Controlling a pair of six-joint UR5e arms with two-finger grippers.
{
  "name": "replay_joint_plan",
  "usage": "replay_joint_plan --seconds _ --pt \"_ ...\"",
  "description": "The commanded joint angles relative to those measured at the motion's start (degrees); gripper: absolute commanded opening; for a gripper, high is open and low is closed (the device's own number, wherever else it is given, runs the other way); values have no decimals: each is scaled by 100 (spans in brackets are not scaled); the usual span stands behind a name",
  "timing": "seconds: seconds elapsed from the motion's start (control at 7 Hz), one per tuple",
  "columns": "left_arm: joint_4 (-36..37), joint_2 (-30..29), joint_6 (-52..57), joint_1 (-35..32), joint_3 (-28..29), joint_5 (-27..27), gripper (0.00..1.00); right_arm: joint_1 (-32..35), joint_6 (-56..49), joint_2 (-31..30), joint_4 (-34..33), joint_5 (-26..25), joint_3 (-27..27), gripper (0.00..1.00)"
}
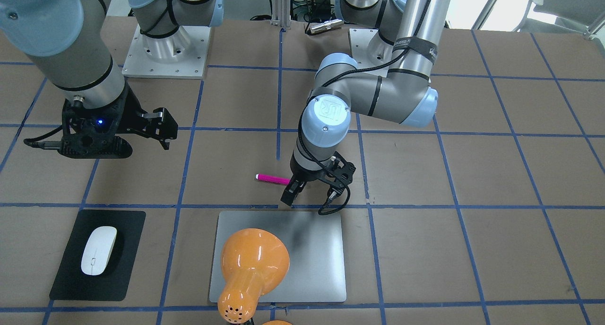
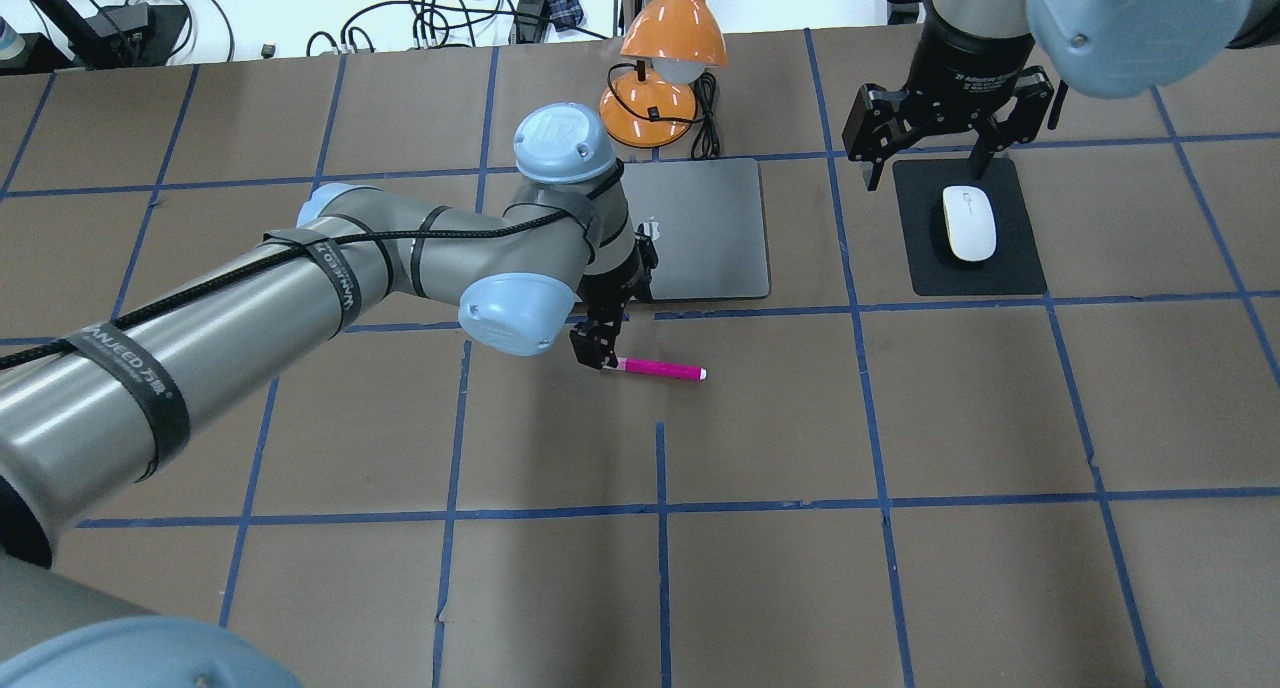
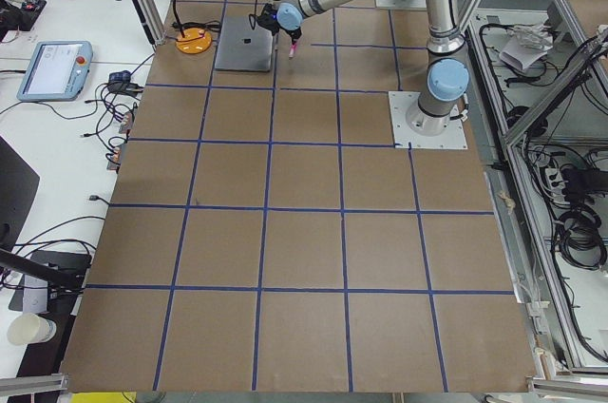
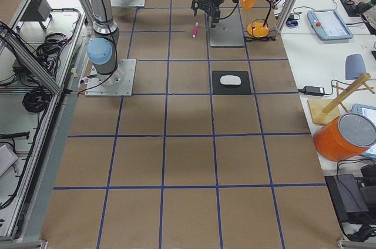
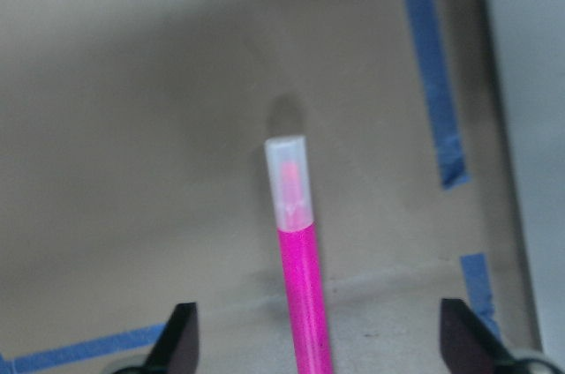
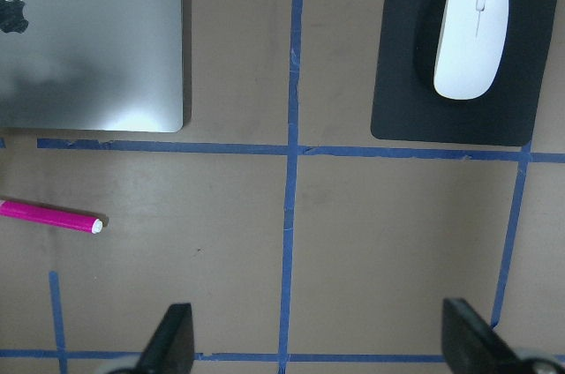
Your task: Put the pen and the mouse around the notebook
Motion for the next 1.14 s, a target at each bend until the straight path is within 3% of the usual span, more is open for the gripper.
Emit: replay_joint_plan --seconds 0.0,0.29,0.57,0.71,1.0 --pt "-158 400 1608 569 8 17 100 0 1 -1 1 1 7 100" --pt "-1234 883 3671 1123 252 201 100 0 9 -1 1 10 7 100" --pt "-2482 1148 5140 1440 1068 448 100 0 27 -10 1 10 7 100" --pt "-2836 1306 6071 1538 1359 857 100 26 184 -36 1 19 7 100" --pt "-3243 1657 6517 1696 1380 888 100 114 641 -115 1 194 7 100"
